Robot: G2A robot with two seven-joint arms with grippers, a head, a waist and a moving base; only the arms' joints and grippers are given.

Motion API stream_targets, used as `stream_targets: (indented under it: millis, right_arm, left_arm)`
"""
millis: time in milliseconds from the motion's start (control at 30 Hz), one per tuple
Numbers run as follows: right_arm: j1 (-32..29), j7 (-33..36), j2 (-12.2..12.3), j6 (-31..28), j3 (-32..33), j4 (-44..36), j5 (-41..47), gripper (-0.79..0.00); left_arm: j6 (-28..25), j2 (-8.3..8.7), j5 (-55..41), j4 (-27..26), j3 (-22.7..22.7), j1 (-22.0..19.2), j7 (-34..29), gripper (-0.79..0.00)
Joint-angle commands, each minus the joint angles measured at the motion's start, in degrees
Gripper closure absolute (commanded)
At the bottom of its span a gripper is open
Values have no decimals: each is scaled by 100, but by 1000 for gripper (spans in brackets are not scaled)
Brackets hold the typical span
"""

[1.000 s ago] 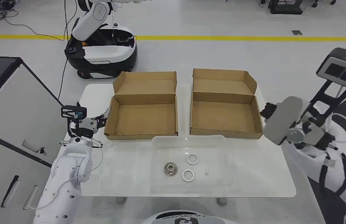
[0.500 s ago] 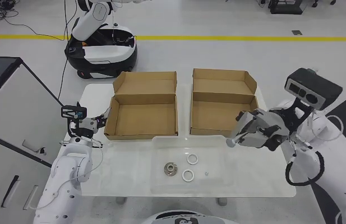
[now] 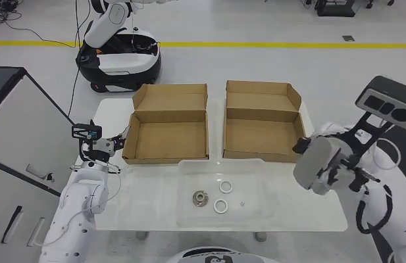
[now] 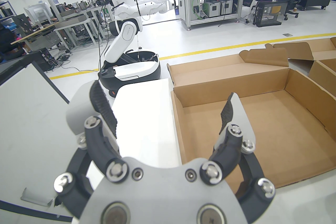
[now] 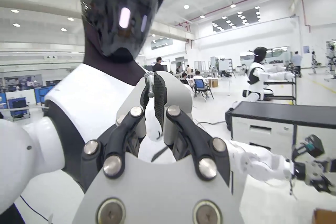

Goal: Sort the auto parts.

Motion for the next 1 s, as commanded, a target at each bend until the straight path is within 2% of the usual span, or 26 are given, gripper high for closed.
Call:
stream_targets:
  millis: [0, 200, 500, 633, 967]
  right_arm:
    - [2, 0, -55, 0, 47, 0, 116, 0]
    - [-27, 1, -161, 0, 111, 149, -356, 0]
    - [-98, 190, -130, 190, 182, 445, -1182, 0]
    - [-162, 76, -144, 76, 167, 387, -1008, 0]
    - [-251, 0, -222, 0, 191, 88, 97, 0]
  left_arm:
    - [0, 0, 0, 0, 0, 0, 0, -785]
    - [0, 0, 0, 0, 0, 0, 0, -785]
    - [0, 0, 0, 0, 0, 0, 0, -785]
    - [0, 0, 0, 0, 0, 0, 0, -785]
    - [0, 0, 0, 0, 0, 0, 0, -785]
